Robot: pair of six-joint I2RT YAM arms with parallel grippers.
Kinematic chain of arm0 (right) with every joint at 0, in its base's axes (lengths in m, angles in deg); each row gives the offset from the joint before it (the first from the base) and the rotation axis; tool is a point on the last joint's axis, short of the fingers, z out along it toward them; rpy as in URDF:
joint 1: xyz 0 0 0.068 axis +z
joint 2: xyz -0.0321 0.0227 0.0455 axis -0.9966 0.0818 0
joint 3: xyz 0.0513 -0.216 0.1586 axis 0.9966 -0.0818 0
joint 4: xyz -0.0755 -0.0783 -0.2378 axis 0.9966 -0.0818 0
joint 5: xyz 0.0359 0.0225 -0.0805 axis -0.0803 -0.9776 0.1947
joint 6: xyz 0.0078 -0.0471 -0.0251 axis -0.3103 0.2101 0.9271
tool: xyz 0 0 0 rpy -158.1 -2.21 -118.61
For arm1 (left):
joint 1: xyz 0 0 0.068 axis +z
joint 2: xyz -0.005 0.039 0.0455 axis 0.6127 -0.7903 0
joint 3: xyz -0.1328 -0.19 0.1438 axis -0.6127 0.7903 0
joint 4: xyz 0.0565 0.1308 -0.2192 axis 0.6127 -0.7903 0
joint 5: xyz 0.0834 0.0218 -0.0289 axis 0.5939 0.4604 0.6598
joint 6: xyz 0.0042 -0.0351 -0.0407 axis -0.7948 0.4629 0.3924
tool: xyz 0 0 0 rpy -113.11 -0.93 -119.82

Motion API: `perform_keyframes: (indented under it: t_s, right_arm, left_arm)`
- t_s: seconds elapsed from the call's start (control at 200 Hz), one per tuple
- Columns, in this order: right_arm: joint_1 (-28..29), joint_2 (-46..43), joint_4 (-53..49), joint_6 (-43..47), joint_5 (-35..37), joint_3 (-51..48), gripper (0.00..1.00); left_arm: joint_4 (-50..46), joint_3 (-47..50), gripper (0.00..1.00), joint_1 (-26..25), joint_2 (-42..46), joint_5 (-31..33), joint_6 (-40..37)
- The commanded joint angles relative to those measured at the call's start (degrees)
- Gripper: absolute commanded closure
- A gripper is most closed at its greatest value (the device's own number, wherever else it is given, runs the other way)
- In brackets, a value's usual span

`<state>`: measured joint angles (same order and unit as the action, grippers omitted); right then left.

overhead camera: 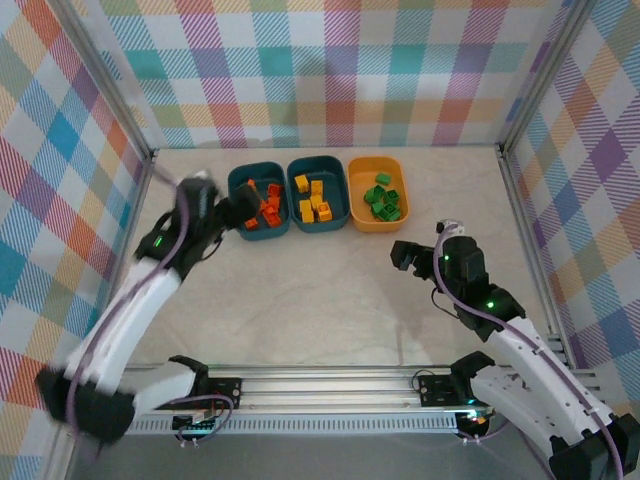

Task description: Sort the legos into containers by color

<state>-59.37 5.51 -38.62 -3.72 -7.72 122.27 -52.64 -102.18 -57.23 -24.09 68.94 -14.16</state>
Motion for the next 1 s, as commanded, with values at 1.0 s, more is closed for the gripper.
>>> perform_keyframes:
  t_s: [1.0]
  right_arm:
    - [-22.07, 45.63, 79.71, 29.15, -2.64, -20.19, 0.0]
  left_arm:
    - [78.73, 45.24, 0.0, 12.67, -21.78, 10.22, -31.19]
